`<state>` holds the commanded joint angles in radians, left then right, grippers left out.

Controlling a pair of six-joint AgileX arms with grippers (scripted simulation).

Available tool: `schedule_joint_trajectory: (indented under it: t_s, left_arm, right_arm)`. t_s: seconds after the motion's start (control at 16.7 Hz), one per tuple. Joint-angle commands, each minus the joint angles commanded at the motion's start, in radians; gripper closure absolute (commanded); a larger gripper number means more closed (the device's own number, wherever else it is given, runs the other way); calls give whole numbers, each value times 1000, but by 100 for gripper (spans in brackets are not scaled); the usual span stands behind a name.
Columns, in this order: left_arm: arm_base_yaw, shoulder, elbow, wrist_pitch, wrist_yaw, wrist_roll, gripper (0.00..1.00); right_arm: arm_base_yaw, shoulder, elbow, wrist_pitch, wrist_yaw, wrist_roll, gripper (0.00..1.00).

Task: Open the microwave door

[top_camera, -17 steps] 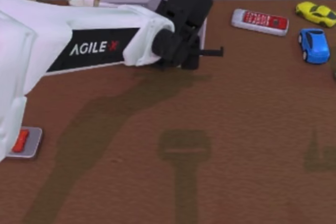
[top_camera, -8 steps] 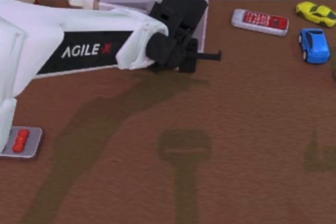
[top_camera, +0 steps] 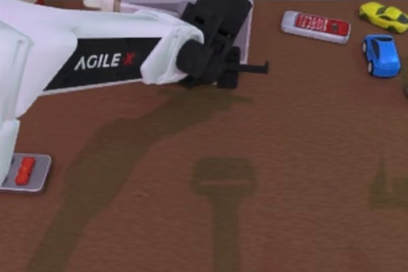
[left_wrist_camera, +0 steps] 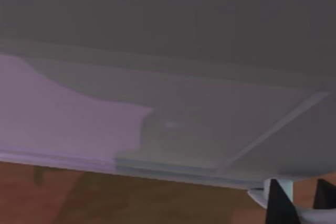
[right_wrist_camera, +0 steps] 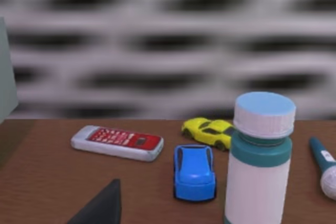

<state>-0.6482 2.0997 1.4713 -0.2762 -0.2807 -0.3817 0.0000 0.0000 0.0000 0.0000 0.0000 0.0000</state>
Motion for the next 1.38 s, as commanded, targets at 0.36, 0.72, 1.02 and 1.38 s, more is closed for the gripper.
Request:
schedule_joint_trajectory:
  t_s: [0.36, 0.72, 1.02, 1.38]
  left_arm:
    - [0, 0, 0, 0, 0, 0, 100]
    - [-9, 5, -1, 0, 7, -5, 100]
    - [9, -38, -64, 37, 38, 55, 100]
    - [13, -50, -81, 48, 53, 69, 100]
  right_arm:
    - [0, 0, 0, 0, 0, 0, 0]
    - [0, 0, 0, 0, 0, 0, 0]
    - [0, 0, 0, 0, 0, 0, 0]
    - [0, 0, 0, 0, 0, 0, 0]
